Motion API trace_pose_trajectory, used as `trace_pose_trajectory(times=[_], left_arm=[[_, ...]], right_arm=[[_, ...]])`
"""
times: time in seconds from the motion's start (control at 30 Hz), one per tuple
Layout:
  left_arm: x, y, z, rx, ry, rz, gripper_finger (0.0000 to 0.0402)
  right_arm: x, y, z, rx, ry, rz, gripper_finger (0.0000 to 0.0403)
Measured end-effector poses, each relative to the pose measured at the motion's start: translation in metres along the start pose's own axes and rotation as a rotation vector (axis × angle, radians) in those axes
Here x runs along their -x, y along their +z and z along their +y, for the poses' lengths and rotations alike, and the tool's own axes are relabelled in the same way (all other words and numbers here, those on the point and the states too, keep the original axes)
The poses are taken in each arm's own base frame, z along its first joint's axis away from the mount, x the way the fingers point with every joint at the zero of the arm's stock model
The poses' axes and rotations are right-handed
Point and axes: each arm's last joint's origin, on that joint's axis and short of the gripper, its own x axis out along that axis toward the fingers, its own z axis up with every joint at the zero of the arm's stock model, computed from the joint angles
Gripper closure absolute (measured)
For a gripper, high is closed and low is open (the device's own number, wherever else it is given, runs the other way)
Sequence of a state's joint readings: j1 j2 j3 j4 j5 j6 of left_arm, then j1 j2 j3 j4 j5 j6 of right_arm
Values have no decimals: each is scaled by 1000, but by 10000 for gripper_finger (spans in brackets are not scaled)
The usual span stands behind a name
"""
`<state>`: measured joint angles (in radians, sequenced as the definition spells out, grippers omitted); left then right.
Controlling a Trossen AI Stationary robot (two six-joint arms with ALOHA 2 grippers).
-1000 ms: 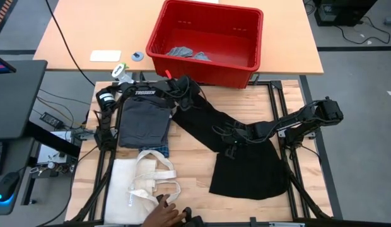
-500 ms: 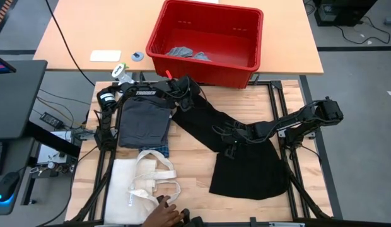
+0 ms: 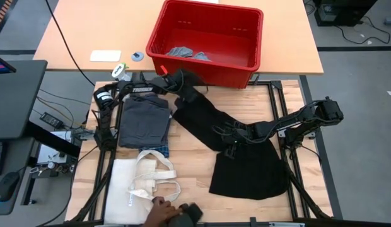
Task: Fold Laundry from Bin
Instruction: Fold the black shirt
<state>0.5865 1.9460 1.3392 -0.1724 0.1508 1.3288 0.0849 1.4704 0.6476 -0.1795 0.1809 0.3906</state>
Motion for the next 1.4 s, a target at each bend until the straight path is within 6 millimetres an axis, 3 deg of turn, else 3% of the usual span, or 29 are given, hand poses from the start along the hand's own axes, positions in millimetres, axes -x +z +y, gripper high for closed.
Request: trace_pose_trajectory(times=[0.2,0.4,0.7,1.03,1.2,1.4], left_arm=[[6,-41,19,457,129,-20,401],[14,-62,30,791,202,-89,401],[16,-63,37,939,270,-130,401],[19,-72,41,881,325,-113,391],[17,-67,40,899,350,-72,338],[13,-58,35,855,394,80,211]], right_arm=[[0,0,0,-2,-1,-1,290],[0,0,0,1,-1,2,290],[1,-5,9,19,88,48,294],[3,-9,16,19,103,54,313],[3,-8,16,0,84,47,314],[3,-8,16,-4,84,47,314]])
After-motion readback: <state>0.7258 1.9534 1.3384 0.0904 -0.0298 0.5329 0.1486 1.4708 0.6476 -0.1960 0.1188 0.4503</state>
